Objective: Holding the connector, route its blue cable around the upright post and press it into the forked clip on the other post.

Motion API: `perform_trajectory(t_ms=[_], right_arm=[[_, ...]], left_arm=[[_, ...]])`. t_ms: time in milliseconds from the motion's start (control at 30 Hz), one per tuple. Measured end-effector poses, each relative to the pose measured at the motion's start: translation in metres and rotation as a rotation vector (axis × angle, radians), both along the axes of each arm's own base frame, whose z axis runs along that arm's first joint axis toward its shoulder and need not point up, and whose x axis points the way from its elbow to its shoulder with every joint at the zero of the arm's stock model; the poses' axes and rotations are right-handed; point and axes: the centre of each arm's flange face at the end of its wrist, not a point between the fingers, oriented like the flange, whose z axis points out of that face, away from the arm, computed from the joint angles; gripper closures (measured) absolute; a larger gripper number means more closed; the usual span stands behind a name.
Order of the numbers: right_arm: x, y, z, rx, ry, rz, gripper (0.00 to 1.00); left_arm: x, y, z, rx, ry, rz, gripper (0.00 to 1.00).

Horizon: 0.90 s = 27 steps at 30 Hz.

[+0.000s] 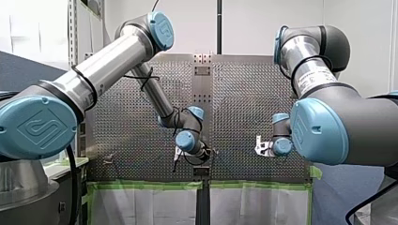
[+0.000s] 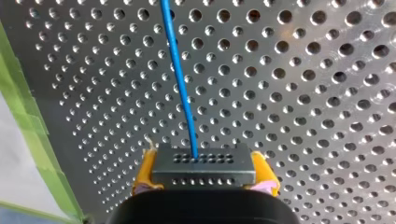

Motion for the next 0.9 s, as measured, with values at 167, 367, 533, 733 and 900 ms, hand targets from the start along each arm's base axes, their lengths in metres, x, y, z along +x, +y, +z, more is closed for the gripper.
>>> perform_trajectory(t_ms=[167, 367, 533, 733, 900], right_arm=[[0.000, 0.000, 0.000, 0.000, -0.001, 0.000, 1.00], [0.000, 0.000, 0.000, 0.002, 0.000, 0.003, 1.00], [0.001, 0.000, 0.000, 0.000, -0.003, 0.011, 1.00], [0.002, 0.000, 0.000, -0.001, -0.006, 0.020, 1.00], [0.003, 0.001, 0.000, 0.000, -0.010, 0.025, 1.00]], left_arm=[[-0.002, -0.001, 0.001, 0.007, 0.001, -0.003, 0.00], [-0.011, 0.002, 0.010, 0.019, -0.020, 0.014, 0.00], [-0.017, 0.009, 0.025, 0.009, -0.060, 0.051, 0.00], [-0.025, 0.017, 0.043, -0.040, -0.098, 0.104, 0.00], [-0.036, 0.024, 0.058, -0.092, -0.103, 0.127, 0.00]])
